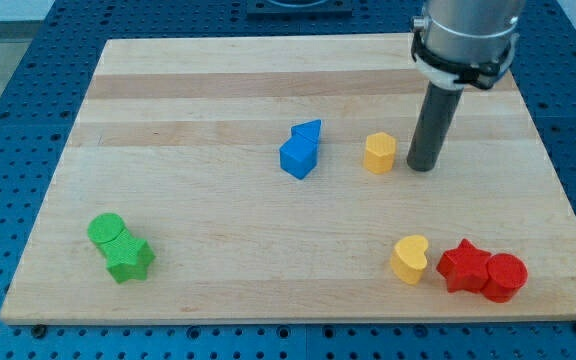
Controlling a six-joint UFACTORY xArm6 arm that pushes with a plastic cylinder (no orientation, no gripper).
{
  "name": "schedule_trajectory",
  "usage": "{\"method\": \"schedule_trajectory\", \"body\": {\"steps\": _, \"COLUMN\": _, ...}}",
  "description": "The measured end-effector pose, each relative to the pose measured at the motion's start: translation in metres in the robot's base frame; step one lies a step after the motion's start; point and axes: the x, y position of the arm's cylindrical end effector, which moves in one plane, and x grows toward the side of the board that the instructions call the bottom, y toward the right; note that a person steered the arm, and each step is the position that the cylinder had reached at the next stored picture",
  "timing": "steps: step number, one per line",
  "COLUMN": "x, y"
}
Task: Push the yellow hexagon to the blue blocks
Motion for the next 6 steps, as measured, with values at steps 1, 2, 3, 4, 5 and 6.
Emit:
{"method": "schedule_trajectory", "body": {"steps": 1, "x": -0.006, "y": -0.011}}
{"method": "schedule_trajectory", "body": {"steps": 2, "x": -0.006, "y": -0.049}}
{"method": "schedule_trajectory", "body": {"steps": 3, "x": -0.006, "y": -0.087}}
{"method": "schedule_trajectory", "body": {"steps": 4, "x": -0.003, "y": -0.093}}
{"method": "schedule_trajectory", "body": {"steps": 5, "x": 0.026, "y": -0.077}}
{"method": "schedule_trajectory", "body": {"steps": 6, "x": 0.065, "y": -0.105}}
